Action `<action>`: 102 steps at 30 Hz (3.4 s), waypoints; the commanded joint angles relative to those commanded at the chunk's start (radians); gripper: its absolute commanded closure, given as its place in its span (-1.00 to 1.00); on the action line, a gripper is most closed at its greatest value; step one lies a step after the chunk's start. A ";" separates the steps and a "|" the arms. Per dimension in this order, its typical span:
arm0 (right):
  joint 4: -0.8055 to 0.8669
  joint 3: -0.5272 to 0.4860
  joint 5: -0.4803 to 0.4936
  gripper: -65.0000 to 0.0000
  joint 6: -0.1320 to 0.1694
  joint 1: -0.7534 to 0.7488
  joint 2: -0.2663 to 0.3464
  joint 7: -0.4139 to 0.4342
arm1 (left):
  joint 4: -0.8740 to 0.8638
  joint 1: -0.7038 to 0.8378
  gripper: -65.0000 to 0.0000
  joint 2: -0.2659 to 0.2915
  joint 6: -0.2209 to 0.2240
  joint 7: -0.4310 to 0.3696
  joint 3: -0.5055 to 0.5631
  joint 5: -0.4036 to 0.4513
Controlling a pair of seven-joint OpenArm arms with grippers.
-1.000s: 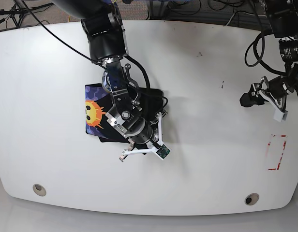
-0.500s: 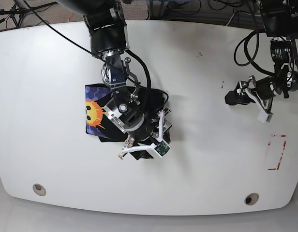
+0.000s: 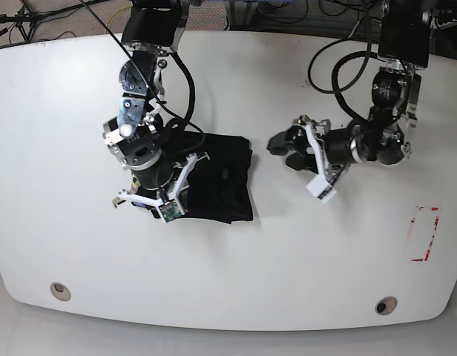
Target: Fold the T-shirt properly
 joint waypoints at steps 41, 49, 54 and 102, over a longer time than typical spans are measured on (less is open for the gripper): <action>-0.244 0.098 0.193 0.84 0.051 -0.084 0.107 0.023 | -0.423 -0.149 -0.10 0.002 -0.002 -0.298 0.060 0.265; -0.244 0.098 0.193 0.84 0.051 -0.086 0.106 0.023 | -0.333 -0.169 -0.10 -0.086 -0.002 -0.242 -0.054 0.074; -0.242 0.098 0.193 0.84 0.051 -0.086 0.104 0.023 | -0.244 -0.164 -0.10 -0.086 -0.002 -0.193 -0.064 -0.018; -0.551 0.100 0.193 0.84 0.051 0.083 0.207 0.176 | -0.359 -0.058 -0.10 0.253 0.002 -0.308 0.232 0.456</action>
